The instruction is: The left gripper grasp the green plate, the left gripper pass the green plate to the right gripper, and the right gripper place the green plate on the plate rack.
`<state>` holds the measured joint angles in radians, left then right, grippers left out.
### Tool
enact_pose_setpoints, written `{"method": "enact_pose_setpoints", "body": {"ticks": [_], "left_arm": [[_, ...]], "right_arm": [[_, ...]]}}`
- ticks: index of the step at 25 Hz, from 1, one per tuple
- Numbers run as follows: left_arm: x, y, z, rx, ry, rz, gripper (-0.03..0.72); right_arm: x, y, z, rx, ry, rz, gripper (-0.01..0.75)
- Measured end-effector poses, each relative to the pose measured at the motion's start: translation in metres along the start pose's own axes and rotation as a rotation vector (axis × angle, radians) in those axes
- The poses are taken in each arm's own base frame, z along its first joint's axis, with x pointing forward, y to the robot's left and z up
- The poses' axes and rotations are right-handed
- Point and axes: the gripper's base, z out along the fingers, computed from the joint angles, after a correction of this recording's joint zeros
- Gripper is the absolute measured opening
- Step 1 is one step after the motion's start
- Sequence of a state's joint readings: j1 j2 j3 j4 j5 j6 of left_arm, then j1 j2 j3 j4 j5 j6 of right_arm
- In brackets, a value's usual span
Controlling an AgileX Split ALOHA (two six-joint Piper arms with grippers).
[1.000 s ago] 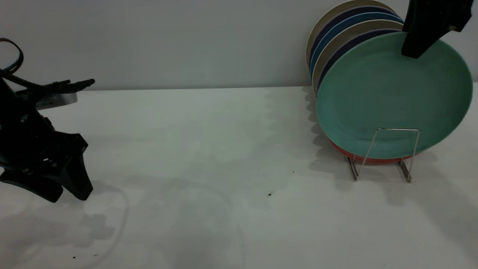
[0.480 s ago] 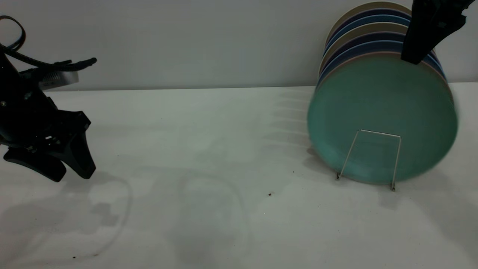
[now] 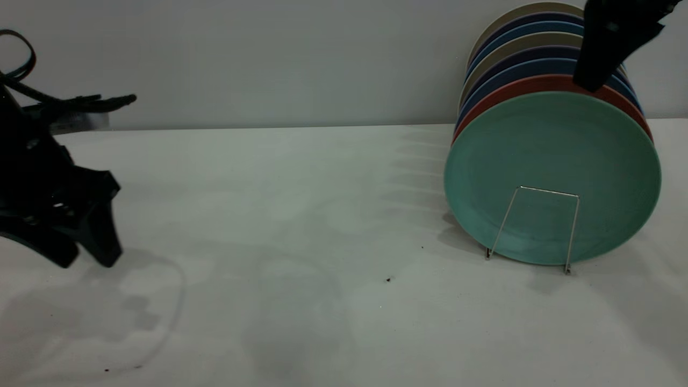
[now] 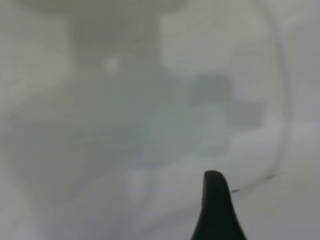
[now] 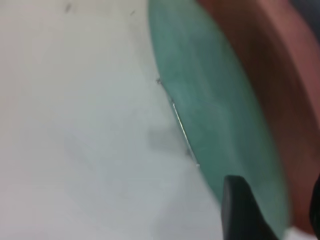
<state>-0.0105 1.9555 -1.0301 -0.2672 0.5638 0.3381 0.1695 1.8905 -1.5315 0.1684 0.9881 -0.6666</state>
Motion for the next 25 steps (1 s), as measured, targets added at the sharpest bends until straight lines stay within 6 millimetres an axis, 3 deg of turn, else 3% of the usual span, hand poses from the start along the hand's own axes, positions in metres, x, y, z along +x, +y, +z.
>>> {"method": "enact_pose_setpoints", "body": {"ticks": [6, 13, 16, 19, 25], "left_arm": [[-0.001, 0.019, -0.026, -0.248, 0.031, -0.073, 0.539], [0.011, 0.007, -0.11, -0.313, -0.182, -0.099, 0.539], [0.026, -0.011, -0.14, -0.205, -0.229, -0.055, 0.539], [0.043, -0.026, -0.16, -0.114, -0.278, 0.004, 0.539], [0.094, -0.042, -0.189, -0.081, -0.329, 0.038, 0.539]], "right_arm": [[0.008, 0.001, -0.02, 0.056, 0.049, 0.405, 0.35], [0.021, 0.01, -0.051, 0.071, 0.137, 0.527, 0.35], [0.023, 0.02, -0.073, 0.062, 0.085, 0.534, 0.35], [0.034, 0.042, -0.099, 0.064, 0.042, 0.506, 0.35], [0.083, 0.087, -0.14, 0.083, -0.009, 0.45, 0.351]]}}
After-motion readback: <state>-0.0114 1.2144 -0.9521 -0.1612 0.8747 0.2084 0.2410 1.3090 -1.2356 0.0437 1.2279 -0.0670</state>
